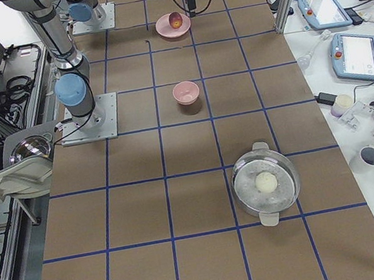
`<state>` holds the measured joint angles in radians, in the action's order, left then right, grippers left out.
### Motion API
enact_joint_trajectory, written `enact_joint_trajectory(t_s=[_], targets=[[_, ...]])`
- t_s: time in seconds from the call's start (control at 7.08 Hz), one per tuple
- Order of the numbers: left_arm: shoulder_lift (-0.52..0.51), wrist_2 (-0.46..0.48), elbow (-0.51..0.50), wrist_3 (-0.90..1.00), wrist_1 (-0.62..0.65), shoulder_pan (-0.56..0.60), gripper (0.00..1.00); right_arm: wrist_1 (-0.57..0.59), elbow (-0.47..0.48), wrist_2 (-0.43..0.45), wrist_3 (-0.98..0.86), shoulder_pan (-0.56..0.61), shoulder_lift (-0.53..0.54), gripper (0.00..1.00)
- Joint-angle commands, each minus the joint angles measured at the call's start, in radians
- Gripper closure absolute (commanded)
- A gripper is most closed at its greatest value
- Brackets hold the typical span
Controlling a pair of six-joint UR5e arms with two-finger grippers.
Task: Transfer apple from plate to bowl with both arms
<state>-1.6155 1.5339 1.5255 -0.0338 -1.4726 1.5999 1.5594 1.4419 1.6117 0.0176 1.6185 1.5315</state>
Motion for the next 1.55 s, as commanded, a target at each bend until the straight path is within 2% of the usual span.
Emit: enact_joint_trajectory(t_s=[0.0,1.41], targets=[[-0.001,0.000,-0.001,0.000,0.000,0.000,0.00,-0.002,0.000,0.002,-0.001,0.000,-0.001,0.00],[-0.023,0.009,0.022,-0.003,0.006,0.003,0.00,-0.001,0.002,0.002,-0.002,-0.002,-0.001,0.00]])
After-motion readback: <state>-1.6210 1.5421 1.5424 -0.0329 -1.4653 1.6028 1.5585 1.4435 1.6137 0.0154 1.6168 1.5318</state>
